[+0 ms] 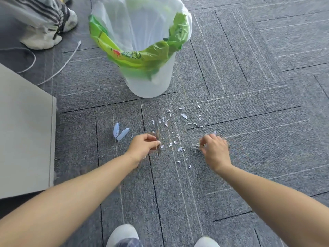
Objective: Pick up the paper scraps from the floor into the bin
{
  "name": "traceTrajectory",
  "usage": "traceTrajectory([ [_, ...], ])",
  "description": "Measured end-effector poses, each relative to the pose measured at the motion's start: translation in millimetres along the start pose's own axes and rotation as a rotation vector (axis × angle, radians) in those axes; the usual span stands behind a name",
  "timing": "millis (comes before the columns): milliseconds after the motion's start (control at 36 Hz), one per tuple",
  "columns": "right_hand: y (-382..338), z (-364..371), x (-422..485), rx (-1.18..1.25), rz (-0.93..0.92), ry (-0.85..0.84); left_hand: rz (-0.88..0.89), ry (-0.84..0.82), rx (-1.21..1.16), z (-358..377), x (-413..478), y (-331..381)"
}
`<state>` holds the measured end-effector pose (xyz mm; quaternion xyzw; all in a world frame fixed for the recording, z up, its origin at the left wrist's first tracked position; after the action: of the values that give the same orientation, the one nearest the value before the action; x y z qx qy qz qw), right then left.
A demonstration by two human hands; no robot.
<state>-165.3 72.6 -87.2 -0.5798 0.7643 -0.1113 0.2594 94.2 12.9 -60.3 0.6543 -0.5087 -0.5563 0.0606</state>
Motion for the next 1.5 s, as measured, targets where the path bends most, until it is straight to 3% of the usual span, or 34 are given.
traceTrajectory([
  [167, -13, -6, -1, 0.085, -0.034, 0.003, -0.161, 0.067, -0.108, -32, -10, -39],
  [417, -9, 7, 4, 0.316, 0.152, -0.039, -0.271, 0.088, 0.221, -62, -26, -92],
  [556, 0, -10, -4, 0.227, 0.243, 0.065, -0.274, 0.152, 0.312, -59, -23, -90],
  [833, 35, -23, -16, 0.085, 0.367, 0.059, -0.16, 0.276, 0.444, -47, -17, -77],
  [972, 34, -23, -20, -0.009, 0.37, 0.058, 0.069, 0.407, 0.626, -41, -16, -63],
  [1056, 30, -24, -24, -0.119, 0.379, 0.027, 0.205, 0.382, 0.759, -34, -14, -57],
  [1139, 24, -22, -27, -0.147, 0.312, 0.012, 0.271, 0.323, 0.852, -27, -10, -59],
  [1306, -10, -3, -37, -0.017, -0.002, -0.155, 0.287, 0.275, 0.993, -22, -10, -59],
  [1500, -28, 16, -43, -0.049, -0.051, -0.227, 0.322, 0.286, 0.99, -19, -7, -55],
])
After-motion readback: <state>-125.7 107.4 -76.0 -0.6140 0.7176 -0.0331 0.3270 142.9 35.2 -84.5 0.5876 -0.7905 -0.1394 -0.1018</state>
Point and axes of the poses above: each hand's wrist, its own x-axis towards the middle knuckle, its own z-axis out of the palm, y = z × x, the point moved 4 cm from there along x, towards the middle knuckle, and after that the axes turned 12 degrees about x, right-handed, at the moved point
